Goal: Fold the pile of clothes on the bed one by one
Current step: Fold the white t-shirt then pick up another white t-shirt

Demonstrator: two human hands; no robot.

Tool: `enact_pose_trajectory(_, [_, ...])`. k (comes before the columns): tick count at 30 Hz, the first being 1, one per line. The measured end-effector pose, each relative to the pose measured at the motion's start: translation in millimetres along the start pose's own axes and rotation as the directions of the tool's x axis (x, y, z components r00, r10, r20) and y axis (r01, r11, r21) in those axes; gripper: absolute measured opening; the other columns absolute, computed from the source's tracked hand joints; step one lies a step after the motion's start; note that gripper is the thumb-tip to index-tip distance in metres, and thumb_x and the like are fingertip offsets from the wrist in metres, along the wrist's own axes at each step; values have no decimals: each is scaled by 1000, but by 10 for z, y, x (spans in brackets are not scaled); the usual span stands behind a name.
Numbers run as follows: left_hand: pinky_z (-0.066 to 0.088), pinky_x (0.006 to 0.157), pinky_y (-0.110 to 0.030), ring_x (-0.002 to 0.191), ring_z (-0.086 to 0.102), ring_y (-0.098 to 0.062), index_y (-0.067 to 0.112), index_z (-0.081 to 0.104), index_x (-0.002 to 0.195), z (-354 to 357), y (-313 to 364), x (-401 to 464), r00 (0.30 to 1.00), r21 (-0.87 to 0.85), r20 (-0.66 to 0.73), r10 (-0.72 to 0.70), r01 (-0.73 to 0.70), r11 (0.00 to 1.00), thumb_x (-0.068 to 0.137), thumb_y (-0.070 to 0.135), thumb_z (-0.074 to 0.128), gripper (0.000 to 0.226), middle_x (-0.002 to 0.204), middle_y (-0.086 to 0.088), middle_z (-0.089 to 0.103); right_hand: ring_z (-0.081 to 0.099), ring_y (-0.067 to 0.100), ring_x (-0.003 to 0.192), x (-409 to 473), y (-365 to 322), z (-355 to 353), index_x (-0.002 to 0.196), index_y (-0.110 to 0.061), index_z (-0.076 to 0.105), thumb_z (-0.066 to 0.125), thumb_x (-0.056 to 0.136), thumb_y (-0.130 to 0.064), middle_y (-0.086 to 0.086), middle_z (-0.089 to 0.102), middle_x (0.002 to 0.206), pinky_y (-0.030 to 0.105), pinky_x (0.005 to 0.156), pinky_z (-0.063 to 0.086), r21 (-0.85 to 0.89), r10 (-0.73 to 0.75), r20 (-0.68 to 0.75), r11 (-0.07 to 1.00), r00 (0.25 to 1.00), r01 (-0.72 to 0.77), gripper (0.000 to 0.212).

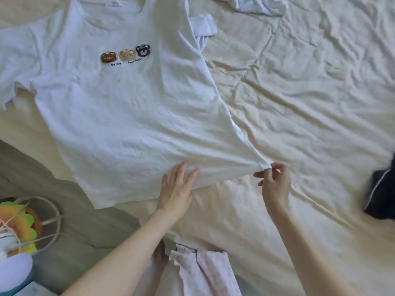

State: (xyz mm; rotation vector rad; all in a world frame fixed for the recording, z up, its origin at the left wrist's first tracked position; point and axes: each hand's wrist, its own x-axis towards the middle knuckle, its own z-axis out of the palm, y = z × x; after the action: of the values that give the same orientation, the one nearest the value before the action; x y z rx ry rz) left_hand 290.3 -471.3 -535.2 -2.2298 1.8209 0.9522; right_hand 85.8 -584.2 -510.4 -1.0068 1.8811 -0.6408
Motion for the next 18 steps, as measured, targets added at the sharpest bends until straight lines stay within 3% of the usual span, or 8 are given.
enact_pose_trajectory(3, [12,115,-47,144,4,-25,28,12,149,39,37,40,1000,105,-16,0,2,995,94,24,50,67,156,-8,1,64,25,77,17,61,-37,94,-10,44,39,95,-5,14,62,91,11,53,46,16,9,15,1000,1000,-9,7])
enact_pose_trajectory(6, [32,105,-42,134,32,-29,19,46,133,-10,87,123,999,145,-51,-7,15,989,87,16,61,49,146,-14,32,64,20,68,42,99,23,97,-10,43,36,94,0,13,63,81,21,62,50,95,93,22,991,995,-95,12])
enact_pose_trajectory(8, [51,75,-37,100,61,-32,9,68,92,-74,111,163,987,134,-141,73,-54,990,60,-2,80,36,111,-16,61,62,16,65,65,133,40,100,-15,49,36,91,2,7,62,71,22,63,50,62,52,10,997,999,-53,24])
enact_pose_trajectory(10, [50,53,-33,76,66,-31,7,66,70,-97,112,155,972,104,-182,150,-132,986,43,-9,84,36,86,-13,66,61,13,66,87,179,1,98,-20,58,37,87,5,0,61,67,23,65,50,-9,-20,6,1000,1000,20,35])
enact_pose_trajectory(12, [50,49,-30,73,66,-28,7,66,68,-89,115,99,962,58,-189,195,-187,981,44,-8,85,35,83,-10,67,63,14,72,112,240,-74,96,-20,65,38,87,6,-1,64,71,29,70,52,-68,-17,12,998,1000,17,38])
enact_pose_trajectory(15, [51,51,-27,74,67,-23,10,68,70,-31,96,-10,966,4,-124,226,-227,974,47,-3,87,33,85,-4,68,66,21,83,187,330,-133,101,-19,69,37,85,6,4,69,83,38,81,52,-148,104,68,985,992,-93,43])
enact_pose_trajectory(18, [54,65,-34,89,66,-26,9,71,80,-34,43,-17,970,-83,-42,240,-242,967,68,7,81,16,100,-7,68,63,22,94,305,311,-60,102,-15,71,36,81,6,5,70,95,35,82,49,-216,246,156,953,957,-210,46])
